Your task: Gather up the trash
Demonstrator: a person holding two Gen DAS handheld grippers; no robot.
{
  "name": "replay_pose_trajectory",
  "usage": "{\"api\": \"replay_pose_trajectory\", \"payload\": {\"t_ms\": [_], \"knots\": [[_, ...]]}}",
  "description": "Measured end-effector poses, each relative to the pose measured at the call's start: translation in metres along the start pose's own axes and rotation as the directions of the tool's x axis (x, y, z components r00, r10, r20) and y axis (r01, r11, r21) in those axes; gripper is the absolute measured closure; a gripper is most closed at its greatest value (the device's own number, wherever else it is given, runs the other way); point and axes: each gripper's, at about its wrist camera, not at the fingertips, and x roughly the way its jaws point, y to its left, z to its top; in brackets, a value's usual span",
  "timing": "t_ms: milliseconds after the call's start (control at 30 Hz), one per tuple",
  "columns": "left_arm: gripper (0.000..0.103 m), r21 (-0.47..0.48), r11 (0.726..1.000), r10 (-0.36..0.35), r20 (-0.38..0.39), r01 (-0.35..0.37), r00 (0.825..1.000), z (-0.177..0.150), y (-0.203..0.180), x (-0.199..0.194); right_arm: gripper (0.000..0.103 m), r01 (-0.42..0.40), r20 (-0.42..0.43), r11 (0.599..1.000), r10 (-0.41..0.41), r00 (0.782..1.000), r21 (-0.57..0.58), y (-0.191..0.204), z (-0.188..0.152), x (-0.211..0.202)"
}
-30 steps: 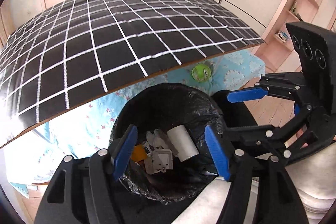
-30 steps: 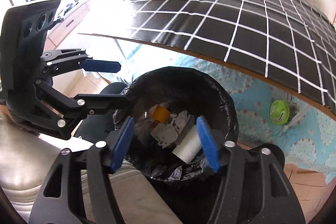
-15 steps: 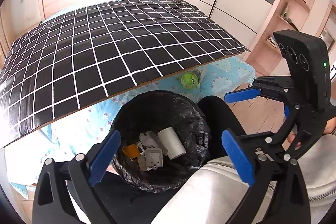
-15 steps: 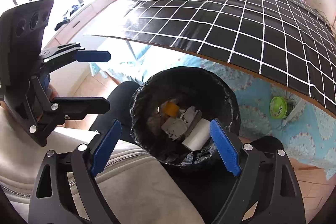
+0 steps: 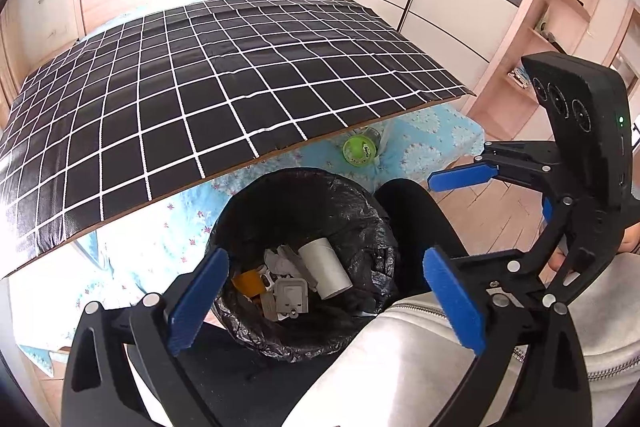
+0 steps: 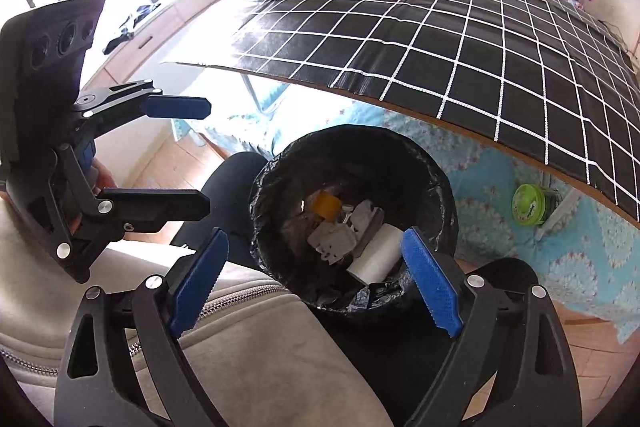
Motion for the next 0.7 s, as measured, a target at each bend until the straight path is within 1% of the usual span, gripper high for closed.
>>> {"api": "replay_pose_trajectory", "payload": {"t_ms": [67, 200, 400, 700], "knots": [[0.008, -0.002, 1.000, -0.020, 0.009, 0.020, 1.000, -0.0005, 0.0010, -0.0009, 0.014, 0.002, 0.001, 1.000, -0.002, 1.000, 0.001, 0.0000, -0.0001, -0.0003], [0.008, 0.000, 1.000, 0.002, -0.001, -0.002, 1.000, -0.0007, 0.0012, 0.0005, 0.014, 0.001, 0.000, 1.000, -0.001, 1.000, 0.001, -0.0008, 0.0000, 0.0001], [0.008, -0.001, 1.000, -0.001, -0.002, 0.001, 1.000, -0.0002, 0.0016, -0.0004, 0.014, 0.007, 0.017, 1.000, -0.007, 1.000, 0.004, 0.0000, 0.0008, -0.0033], [0.008, 0.003, 1.000, -0.005, 0.001, 0.005, 1.000, 0.0002, 0.0009, -0.0011, 0.014, 0.016, 0.017, 1.000, -0.016, 1.000, 0.005, -0.0005, 0.0013, -0.0041]]}}
